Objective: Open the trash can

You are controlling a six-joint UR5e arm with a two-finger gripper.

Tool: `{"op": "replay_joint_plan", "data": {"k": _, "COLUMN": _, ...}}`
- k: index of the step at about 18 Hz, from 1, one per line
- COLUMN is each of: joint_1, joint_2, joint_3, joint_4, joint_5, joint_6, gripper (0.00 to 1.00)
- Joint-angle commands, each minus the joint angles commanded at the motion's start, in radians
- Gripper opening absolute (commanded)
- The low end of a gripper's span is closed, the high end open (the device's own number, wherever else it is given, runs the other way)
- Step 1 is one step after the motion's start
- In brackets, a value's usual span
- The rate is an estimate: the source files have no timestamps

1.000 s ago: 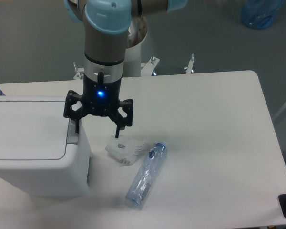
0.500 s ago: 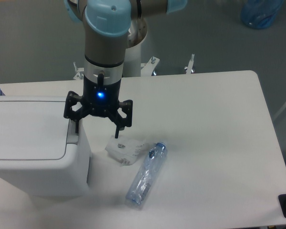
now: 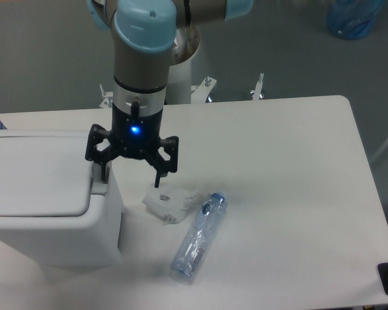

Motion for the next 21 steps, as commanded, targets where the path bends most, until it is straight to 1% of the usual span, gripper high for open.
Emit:
{"op": "replay_joint_plan", "data": {"k": 5, "joint_1": 0.002, "joint_2": 0.002, "joint_3": 0.009, "joint_4": 0.0, "joint_5": 0.002, "joint_6": 0.002, "gripper": 1.0}}
{"op": "replay_joint_plan", "data": {"k": 7, "joint_1": 0.0, "joint_2": 0.003, "joint_3": 0.029, "joint_4": 0.006, "joint_5": 0.003, "joint_6": 0.014, "gripper": 1.0}}
{"op": "replay_joint_plan", "data": {"k": 10, "joint_1": 0.009, "joint_2": -0.003, "joint_3": 0.083, "joint_4": 0.058, "joint_5": 0.006, "joint_6": 0.031, "gripper": 1.0}}
{"op": "replay_joint_plan", "data": {"k": 11, "joint_1": 0.014, "joint_2": -0.003, "joint_3": 0.1, "joint_4": 0.057, "joint_5": 0.009, "joint_6": 0.043, "gripper": 1.0}}
{"op": "replay_joint_plan", "data": {"k": 13, "joint_1": 0.046, "joint_2": 0.003, "joint_3": 0.109, "joint_4": 0.052, "joint_5": 0.082, "joint_6": 0.115, "gripper": 1.0}}
{"op": "replay_joint_plan", "data": {"k": 16, "joint_1": 0.061, "joint_2": 0.006, "joint_3": 0.11, "joint_4": 0.043, "joint_5": 0.227, "joint_6": 0.268, "gripper": 1.0}}
{"op": "replay_joint_plan", "data": {"k": 17, "joint_1": 0.077, "joint_2": 0.006, "joint_3": 0.107, "joint_4": 0.041, "joint_5": 0.242, "joint_6": 0.291, "gripper": 1.0}}
{"op": "replay_joint_plan", "data": {"k": 21, "joint_1": 0.13, "joint_2": 0.009, "joint_3": 0.103, "joint_4": 0.014, "joint_5": 0.244, "joint_6": 0.38, "gripper": 1.0}}
